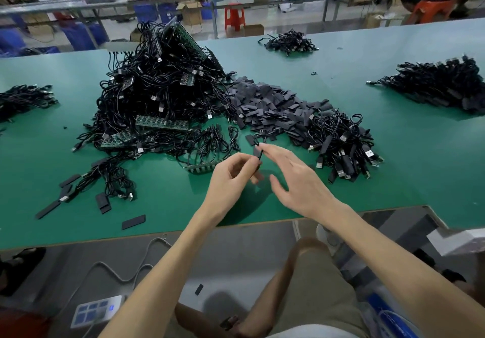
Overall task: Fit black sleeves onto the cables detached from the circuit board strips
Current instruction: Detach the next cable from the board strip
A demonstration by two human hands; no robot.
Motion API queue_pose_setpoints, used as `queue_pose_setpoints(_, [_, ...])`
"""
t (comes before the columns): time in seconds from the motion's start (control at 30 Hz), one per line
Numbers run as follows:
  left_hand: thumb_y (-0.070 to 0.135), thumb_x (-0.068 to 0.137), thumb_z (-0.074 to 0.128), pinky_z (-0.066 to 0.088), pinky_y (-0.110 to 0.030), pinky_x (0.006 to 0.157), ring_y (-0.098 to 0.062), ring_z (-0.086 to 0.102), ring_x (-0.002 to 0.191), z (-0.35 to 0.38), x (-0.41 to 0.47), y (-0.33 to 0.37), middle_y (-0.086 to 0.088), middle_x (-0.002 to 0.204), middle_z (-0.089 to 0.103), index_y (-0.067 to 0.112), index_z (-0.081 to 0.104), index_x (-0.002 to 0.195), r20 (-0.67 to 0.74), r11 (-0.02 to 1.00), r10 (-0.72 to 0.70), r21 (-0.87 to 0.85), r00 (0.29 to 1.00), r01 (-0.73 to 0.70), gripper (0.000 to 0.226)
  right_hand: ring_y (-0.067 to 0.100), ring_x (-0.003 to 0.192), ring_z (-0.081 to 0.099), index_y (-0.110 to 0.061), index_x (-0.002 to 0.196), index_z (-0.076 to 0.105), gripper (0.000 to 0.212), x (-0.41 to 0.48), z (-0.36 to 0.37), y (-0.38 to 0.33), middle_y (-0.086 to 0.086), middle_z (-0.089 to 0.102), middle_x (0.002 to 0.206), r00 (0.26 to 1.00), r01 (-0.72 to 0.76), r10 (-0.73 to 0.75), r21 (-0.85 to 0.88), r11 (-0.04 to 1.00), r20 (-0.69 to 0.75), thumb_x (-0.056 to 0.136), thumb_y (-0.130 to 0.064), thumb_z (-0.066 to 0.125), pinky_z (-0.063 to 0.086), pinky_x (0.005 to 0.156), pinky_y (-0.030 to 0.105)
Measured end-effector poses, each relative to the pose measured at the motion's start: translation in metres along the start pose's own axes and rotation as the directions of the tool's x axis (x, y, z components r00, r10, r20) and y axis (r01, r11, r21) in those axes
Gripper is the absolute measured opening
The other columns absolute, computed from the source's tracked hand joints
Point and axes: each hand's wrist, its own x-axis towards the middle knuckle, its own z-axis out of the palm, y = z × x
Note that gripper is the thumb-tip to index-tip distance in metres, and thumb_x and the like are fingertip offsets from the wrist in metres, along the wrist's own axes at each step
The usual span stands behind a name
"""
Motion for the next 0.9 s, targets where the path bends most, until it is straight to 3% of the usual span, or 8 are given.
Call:
queue_pose_setpoints(0.17, [0.041,0.107,0.046,0.058,-0.036,0.076,-0.017,0.07,0.078,-0.005,0.004,-0.001,-0.001,0.086,0.075,0.012,0.071,0.106,-0.076,0.973,-0.178,-0.162,0.981,0.164,0.038,0.012,0.144,0.043,-0.019,0.153,0.042,0.064,-0.002,-0.002,-0.003,0.001,0.051,0.151,0.998,0.061,-0.061,-0.021,0.998,-0.018,0.092,-0.005,0.059,0.038,0.118,0.039])
queue_pose_setpoints(0.3, [0.05,0.103,0.049,0.054,-0.03,0.059,-0.021,0.065,0.071,-0.01,0.021,0.007,-0.011,0.084,0.072,0.01,0.076,0.097,0.037,0.908,-0.32,-0.272,0.947,0.318,0.049,0.014,0.136,0.052,-0.015,0.146,0.053,0.06,-0.002,-0.003,-0.006,0.002,0.058,0.143,0.99,0.129,-0.13,-0.028,0.991,-0.05,0.089,0.001,0.059,0.044,0.112,0.04])
queue_pose_setpoints(0.43, [0.034,0.101,0.062,0.038,-0.021,0.043,-0.014,0.052,0.055,-0.011,0.047,0.02,-0.007,0.072,0.059,0.01,0.072,0.079,0.21,0.838,-0.423,-0.278,0.881,0.469,0.034,0.015,0.131,0.055,-0.011,0.139,0.059,0.053,-0.003,-0.004,-0.005,0.004,0.062,0.135,0.985,0.129,-0.133,-0.035,0.991,-0.108,0.088,0.004,0.058,0.046,0.11,0.037])
queue_pose_setpoints(0.53, [0.018,0.1,0.062,0.04,-0.019,0.042,-0.013,0.055,0.056,-0.009,0.062,0.029,-0.009,0.077,0.064,0.003,0.075,0.09,0.214,0.835,-0.432,-0.273,0.876,0.478,0.022,0.013,0.12,0.058,-0.005,0.137,0.053,0.047,-0.004,-0.004,-0.004,0.005,0.061,0.13,0.983,0.048,-0.043,0.025,0.999,-0.178,0.091,0.005,0.057,0.048,0.105,0.03])
queue_pose_setpoints(0.63, [0.01,0.097,0.064,0.043,-0.016,0.043,-0.009,0.054,0.054,-0.006,0.078,0.044,-0.007,0.08,0.063,0.001,0.068,0.095,0.172,0.823,-0.417,-0.345,0.893,0.451,0.011,0.014,0.096,0.057,-0.004,0.123,0.053,0.029,-0.003,-0.005,-0.001,0.004,0.057,0.112,0.957,-0.087,0.096,0.047,0.995,-0.274,0.095,0.002,0.055,0.05,0.087,0.03])
queue_pose_setpoints(0.73, [0.009,0.097,0.064,0.049,-0.015,0.047,-0.008,0.056,0.055,0.003,0.094,0.061,-0.005,0.074,0.06,-0.001,0.068,0.098,0.23,0.835,-0.402,-0.305,0.886,0.458,0.011,0.022,0.088,0.06,-0.004,0.116,0.056,0.016,0.002,-0.002,0.0,0.007,0.059,0.106,0.973,-0.199,0.195,-0.023,0.98,-0.121,0.101,-0.006,0.051,0.053,0.082,0.041])
queue_pose_setpoints(0.8, [0.01,0.097,0.065,0.051,-0.015,0.051,-0.008,0.059,0.057,0.017,0.103,0.073,-0.004,0.074,0.064,-0.004,0.067,0.106,0.295,0.855,-0.376,-0.256,0.879,0.451,0.016,0.029,0.096,0.063,-0.006,0.121,0.055,0.02,0.005,0.003,0.0,0.01,0.061,0.113,0.981,-0.191,0.192,-0.084,0.978,0.0,0.102,-0.01,0.049,0.052,0.084,0.043])
queue_pose_setpoints(0.9, [0.015,0.099,0.065,0.059,-0.02,0.067,-0.017,0.073,0.077,0.046,0.116,0.087,-0.007,0.085,0.074,-0.007,0.065,0.114,0.372,0.86,-0.309,-0.284,0.875,0.424,0.027,0.027,0.109,0.062,-0.006,0.122,0.058,0.022,0.004,0.003,-0.002,0.008,0.062,0.12,0.987,-0.156,0.159,-0.082,0.984,0.027,0.101,-0.008,0.051,0.05,0.092,0.04])
